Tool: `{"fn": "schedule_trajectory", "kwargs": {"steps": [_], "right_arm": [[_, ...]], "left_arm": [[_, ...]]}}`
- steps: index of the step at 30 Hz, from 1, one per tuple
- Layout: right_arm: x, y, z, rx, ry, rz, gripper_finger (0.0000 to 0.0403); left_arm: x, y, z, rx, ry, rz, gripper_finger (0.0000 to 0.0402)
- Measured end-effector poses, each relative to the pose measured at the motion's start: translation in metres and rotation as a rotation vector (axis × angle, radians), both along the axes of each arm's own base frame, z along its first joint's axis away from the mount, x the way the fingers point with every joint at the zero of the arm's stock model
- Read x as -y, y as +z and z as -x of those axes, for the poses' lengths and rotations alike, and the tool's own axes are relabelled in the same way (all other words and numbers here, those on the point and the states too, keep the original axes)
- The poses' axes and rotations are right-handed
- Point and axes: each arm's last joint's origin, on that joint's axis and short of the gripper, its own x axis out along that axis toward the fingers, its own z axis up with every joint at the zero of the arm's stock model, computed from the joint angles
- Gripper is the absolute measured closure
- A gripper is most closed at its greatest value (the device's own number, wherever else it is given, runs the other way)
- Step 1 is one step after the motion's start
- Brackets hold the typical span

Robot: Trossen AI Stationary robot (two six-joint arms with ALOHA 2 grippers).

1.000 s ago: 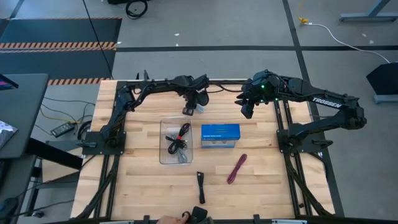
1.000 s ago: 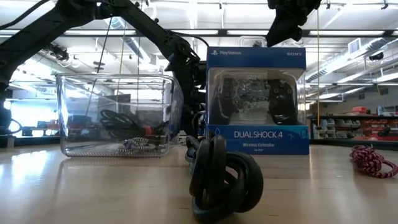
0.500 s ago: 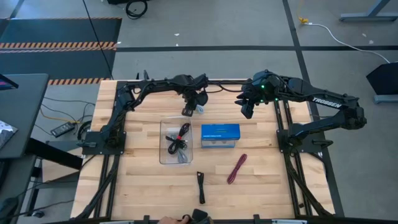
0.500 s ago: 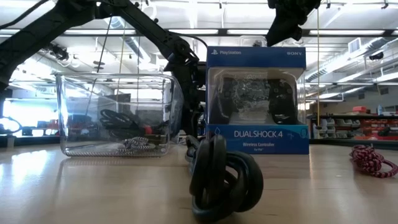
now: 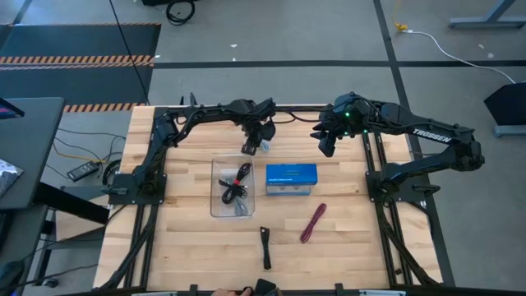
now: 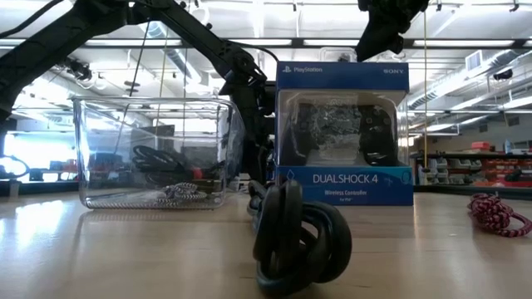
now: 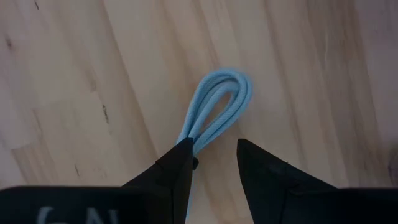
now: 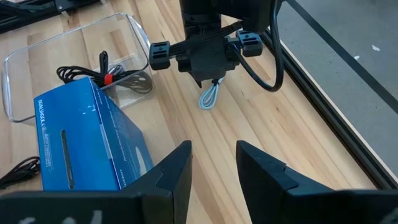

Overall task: Pick and place USB-C Cables
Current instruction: Put the light blue charger cable into the transparent bin

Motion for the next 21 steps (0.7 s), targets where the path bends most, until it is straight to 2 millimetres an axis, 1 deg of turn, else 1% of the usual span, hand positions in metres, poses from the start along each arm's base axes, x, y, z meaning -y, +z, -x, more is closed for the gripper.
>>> {"fn": "schedule_trajectory", "kwargs": {"steps": [4,11,16,21], "right_arm": [[0.0000,0.0000,0.0000,0.000,0.000,0.000,0.0272],[0.0000,0.0000,0.0000,0.000,0.000,0.000,0.0272],[0.0000,0.0000,0.0000,0.000,0.000,0.000,0.0272],[0.0000,0.0000,0.0000,0.000,0.000,0.000,0.0272]], "left_arm": [[-0.0001,0.0000,0.0000,-0.006,-0.014,-0.018,0.0269],[0.0047,-0.0002,-0.0027,-0.072,-0.116,-0.171,0.0269],[0.0085,0.0000,-0.0053,-0.072,-0.184,-0.196,0.0269],[0.0096,0.0000,-0.0057,-0.073,-0.212,-0.201,0.0273]]}}
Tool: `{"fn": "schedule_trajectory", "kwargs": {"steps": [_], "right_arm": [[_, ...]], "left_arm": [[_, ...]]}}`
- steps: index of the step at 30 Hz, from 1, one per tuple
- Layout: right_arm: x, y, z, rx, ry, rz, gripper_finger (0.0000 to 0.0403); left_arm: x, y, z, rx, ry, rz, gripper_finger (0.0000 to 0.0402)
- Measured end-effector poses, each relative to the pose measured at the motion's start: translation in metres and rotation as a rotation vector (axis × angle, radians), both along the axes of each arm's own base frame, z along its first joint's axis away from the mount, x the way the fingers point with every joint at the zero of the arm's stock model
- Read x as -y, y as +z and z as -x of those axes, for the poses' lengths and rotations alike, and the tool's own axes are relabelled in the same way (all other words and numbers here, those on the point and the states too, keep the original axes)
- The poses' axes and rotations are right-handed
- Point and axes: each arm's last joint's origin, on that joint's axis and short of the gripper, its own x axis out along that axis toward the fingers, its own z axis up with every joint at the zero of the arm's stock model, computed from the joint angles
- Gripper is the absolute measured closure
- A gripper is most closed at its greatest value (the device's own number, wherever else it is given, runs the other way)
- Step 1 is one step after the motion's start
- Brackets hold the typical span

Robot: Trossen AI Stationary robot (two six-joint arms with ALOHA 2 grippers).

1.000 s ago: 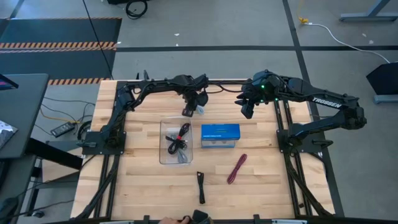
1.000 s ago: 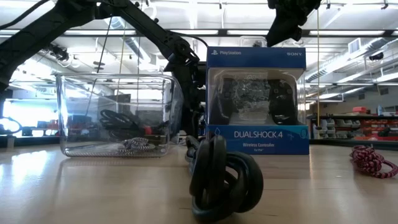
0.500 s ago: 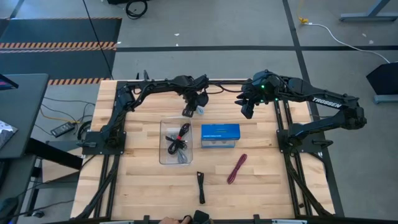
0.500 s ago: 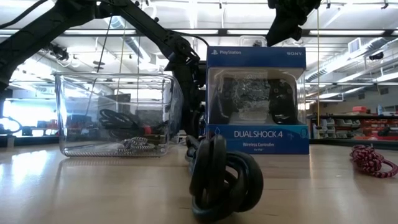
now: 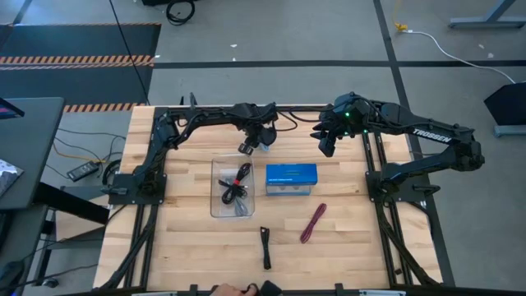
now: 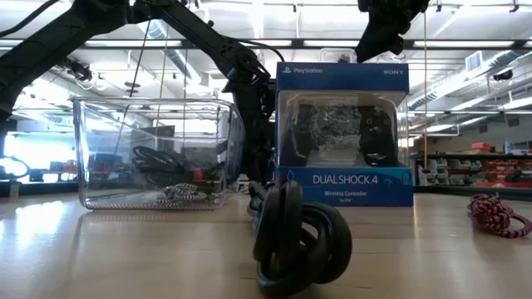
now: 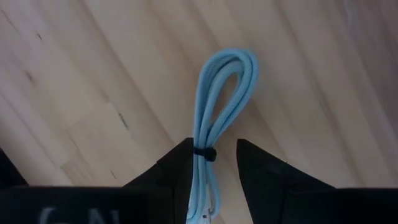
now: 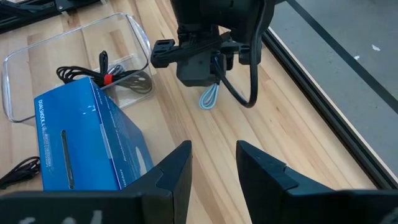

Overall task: Pick and place USB-C Cables
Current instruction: Put the light blue charger cable into the transparent bin

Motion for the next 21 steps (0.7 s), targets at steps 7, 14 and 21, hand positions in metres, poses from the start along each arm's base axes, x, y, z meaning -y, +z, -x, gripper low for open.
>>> {"fn": "schedule_trajectory", "kwargs": {"steps": [7,14,21], "right_arm": [[0.0000,0.0000,0.0000,0.002,-0.005,-0.006,0.0272],[0.0000,0.0000,0.0000,0.002,-0.005,-0.006,0.0272],[0.0000,0.0000,0.0000,0.002,-0.005,-0.006,0.0272]], "left_arm": [[0.0042,-0.0001,-0.0016,-0.004,-0.014,0.000,0.0350],[0.0068,0.0001,-0.0036,0.003,-0.022,-0.005,0.0396],[0.0034,0.0020,-0.0028,-0.010,-0.005,-0.063,0.0399]]}}
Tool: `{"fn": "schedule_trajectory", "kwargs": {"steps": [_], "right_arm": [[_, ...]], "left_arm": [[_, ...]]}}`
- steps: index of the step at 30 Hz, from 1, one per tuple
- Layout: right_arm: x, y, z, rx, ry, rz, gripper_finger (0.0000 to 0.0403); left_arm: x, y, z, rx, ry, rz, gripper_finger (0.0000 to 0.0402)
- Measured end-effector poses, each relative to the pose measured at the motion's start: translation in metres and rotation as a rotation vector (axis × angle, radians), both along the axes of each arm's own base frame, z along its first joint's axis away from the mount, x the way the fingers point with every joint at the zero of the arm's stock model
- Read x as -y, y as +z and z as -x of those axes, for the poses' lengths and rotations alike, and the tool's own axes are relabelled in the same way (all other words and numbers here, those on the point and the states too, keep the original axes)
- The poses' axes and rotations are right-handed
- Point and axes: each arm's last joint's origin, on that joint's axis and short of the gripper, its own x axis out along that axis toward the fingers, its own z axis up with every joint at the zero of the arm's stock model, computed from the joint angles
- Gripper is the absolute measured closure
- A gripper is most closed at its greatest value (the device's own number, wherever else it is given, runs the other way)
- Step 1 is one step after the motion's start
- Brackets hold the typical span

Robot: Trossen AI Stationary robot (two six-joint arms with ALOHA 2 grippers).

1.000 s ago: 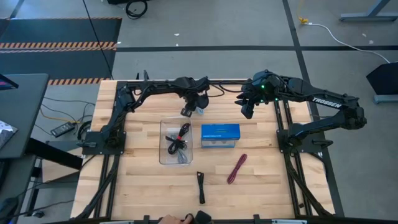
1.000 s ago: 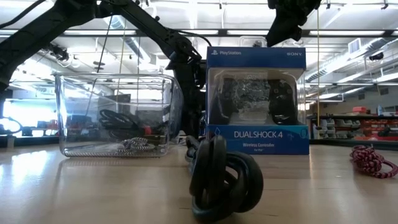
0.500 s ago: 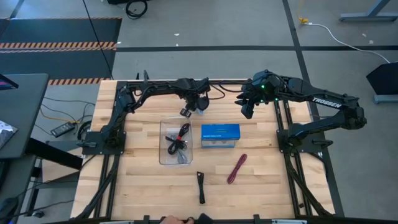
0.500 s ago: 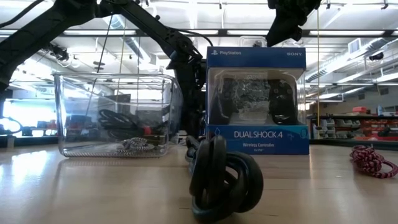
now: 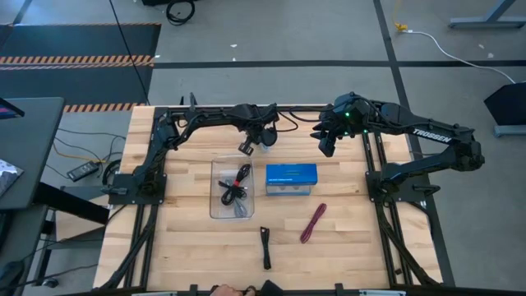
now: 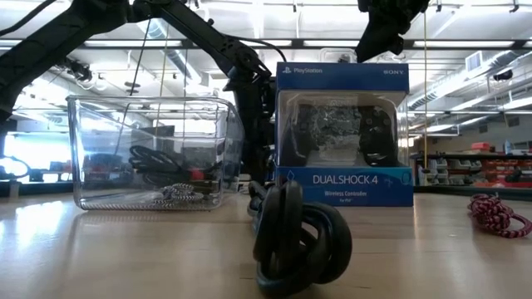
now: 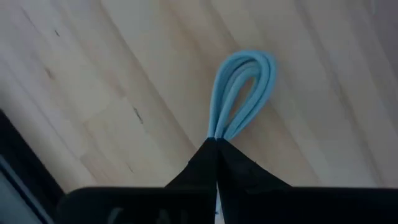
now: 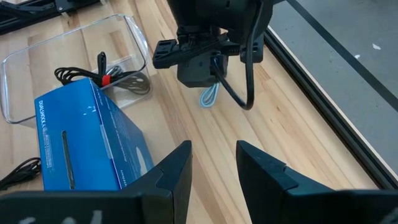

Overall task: Pick and place USB-C Cables
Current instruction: Put the light blue charger cable into the transparent bin

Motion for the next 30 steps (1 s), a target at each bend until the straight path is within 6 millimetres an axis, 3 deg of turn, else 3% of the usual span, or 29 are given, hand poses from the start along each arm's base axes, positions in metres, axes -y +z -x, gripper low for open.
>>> {"fn": "schedule_trajectory", "kwargs": {"steps": [6,19,23,30], "right_arm": [[0.000,0.000,0.000,0.000,0.000,0.000,0.0272],[0.000,0.000,0.000,0.000,0.000,-0.001,0.0272],[0.000,0.000,0.000,0.000,0.000,-0.001,0.0272],[0.000,0.000,0.000,0.001,-0.004,-0.006,0.0272]], "left_arm": [[0.008,0.000,-0.002,-0.002,-0.021,0.030,0.0378],[0.024,0.001,-0.013,0.030,-0.097,0.001,0.0225],[0.023,0.000,-0.009,0.016,-0.084,0.059,0.0218],[0.018,0.000,-0.007,0.029,-0.043,0.079,0.0248]]}}
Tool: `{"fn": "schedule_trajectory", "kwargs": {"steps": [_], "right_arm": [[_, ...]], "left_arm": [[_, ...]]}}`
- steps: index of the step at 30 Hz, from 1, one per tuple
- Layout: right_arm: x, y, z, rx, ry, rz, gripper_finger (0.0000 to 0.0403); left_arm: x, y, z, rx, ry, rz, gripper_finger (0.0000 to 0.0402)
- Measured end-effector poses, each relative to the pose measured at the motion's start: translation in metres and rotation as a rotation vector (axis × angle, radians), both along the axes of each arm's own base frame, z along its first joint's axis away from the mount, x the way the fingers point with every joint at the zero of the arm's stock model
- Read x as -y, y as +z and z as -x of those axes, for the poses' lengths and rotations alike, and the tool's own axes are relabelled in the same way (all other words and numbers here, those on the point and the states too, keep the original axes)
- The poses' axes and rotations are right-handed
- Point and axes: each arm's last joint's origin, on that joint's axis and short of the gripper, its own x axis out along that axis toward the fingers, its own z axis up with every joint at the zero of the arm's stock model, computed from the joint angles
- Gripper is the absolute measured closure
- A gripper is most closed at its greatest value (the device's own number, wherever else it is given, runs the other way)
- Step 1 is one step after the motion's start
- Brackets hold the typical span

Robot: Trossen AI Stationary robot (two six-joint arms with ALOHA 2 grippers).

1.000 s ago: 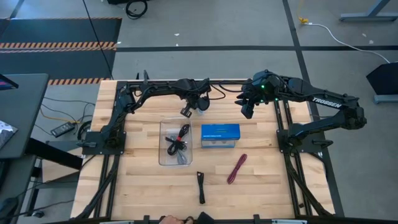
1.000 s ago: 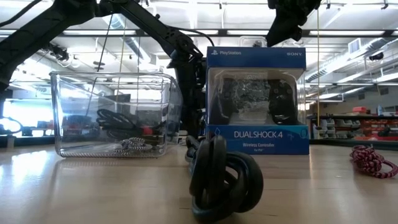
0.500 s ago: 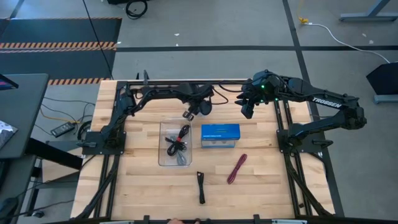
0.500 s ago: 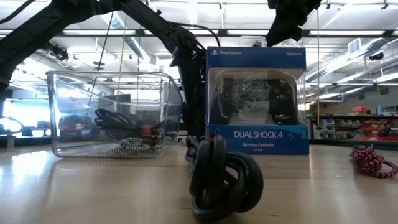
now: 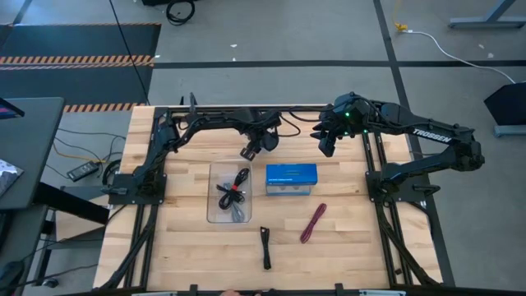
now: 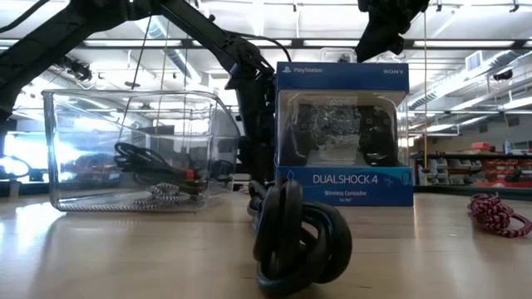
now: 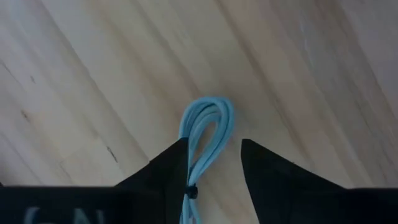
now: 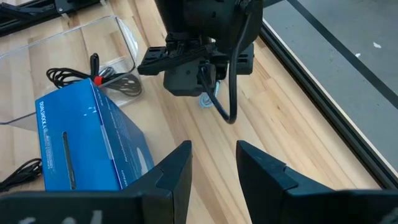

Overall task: Pick and place USB-C Cables
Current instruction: Put the light blue charger cable into the transparent bin

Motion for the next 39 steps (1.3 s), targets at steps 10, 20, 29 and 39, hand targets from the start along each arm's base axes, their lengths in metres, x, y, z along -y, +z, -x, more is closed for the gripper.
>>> {"fn": "schedule_trajectory", "kwargs": {"steps": [10,20,29,39], "right_arm": [[0.000,0.000,0.000,0.001,-0.002,-0.002,0.0272],[0.000,0.000,0.000,0.001,-0.001,-0.002,0.0272],[-0.002,0.000,-0.001,0.005,0.021,-0.017,0.0272],[-0.003,0.000,-0.001,0.006,0.031,-0.016,0.0272]], "left_arm": [[0.000,-0.001,0.003,-0.032,0.045,0.003,0.0277],[-0.024,-0.003,0.017,-0.090,0.152,-0.047,0.0236],[-0.040,-0.004,0.020,-0.046,0.190,-0.043,0.0210],[-0.054,-0.003,0.026,-0.012,0.259,-0.006,0.0236]]}}
